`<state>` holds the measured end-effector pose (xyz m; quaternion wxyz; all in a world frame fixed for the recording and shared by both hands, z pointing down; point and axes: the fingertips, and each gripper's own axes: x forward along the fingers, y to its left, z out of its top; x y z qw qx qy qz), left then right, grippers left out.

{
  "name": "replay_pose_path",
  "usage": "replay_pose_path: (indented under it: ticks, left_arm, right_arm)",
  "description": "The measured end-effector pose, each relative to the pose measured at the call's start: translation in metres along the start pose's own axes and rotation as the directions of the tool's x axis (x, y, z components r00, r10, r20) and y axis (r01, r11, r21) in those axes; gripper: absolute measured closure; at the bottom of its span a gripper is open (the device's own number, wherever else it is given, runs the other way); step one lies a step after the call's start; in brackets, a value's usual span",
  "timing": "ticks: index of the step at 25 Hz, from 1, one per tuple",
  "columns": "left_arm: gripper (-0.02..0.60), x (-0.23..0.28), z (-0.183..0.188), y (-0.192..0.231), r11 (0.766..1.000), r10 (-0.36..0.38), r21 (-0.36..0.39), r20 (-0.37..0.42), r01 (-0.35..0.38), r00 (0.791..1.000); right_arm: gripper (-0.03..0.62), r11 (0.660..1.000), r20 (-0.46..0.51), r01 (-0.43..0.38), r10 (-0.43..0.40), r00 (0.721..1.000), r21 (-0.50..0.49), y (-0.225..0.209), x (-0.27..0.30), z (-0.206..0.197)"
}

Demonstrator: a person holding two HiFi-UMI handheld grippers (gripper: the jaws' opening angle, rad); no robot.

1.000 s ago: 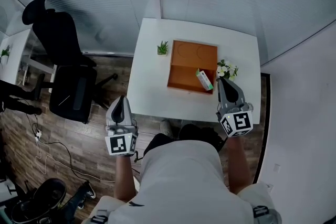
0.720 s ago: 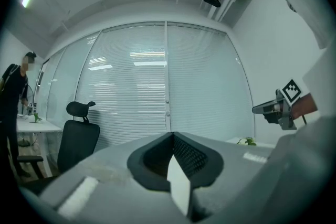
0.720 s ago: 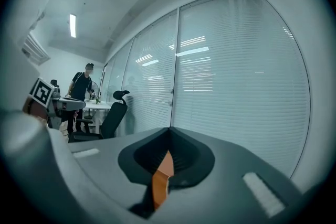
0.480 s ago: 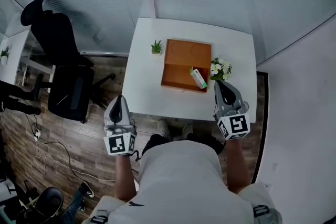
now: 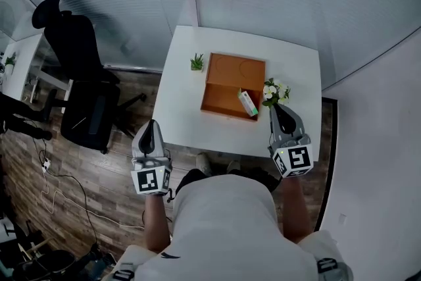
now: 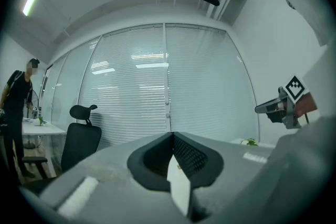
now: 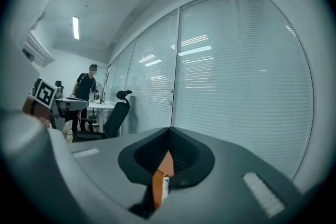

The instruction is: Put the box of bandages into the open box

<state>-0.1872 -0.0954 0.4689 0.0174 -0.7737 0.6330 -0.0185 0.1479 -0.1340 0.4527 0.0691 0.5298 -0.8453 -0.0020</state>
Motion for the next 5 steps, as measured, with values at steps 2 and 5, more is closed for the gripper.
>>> replay_pose_path:
  ticks: [2,5]
  left_arm:
    - [0.575,0.0005,0.0001,-0.0007,1.0,0.001,0.001,-0.002,-0.001,1.0]
    - [0.575,0.0017,0.0004,-0.0009,1.0,0.004,0.0,-0.002,-0.004,1.0]
  right_arm:
    - [0.595,1.0,-0.004,-0.006,0.006,1.0,-0.001,0.0001,0.0015,-0.0013]
    - [0.595,1.0,-0.006,-0.014,0.014,1.0,-0.005,0.0,0.0042,-0.0021]
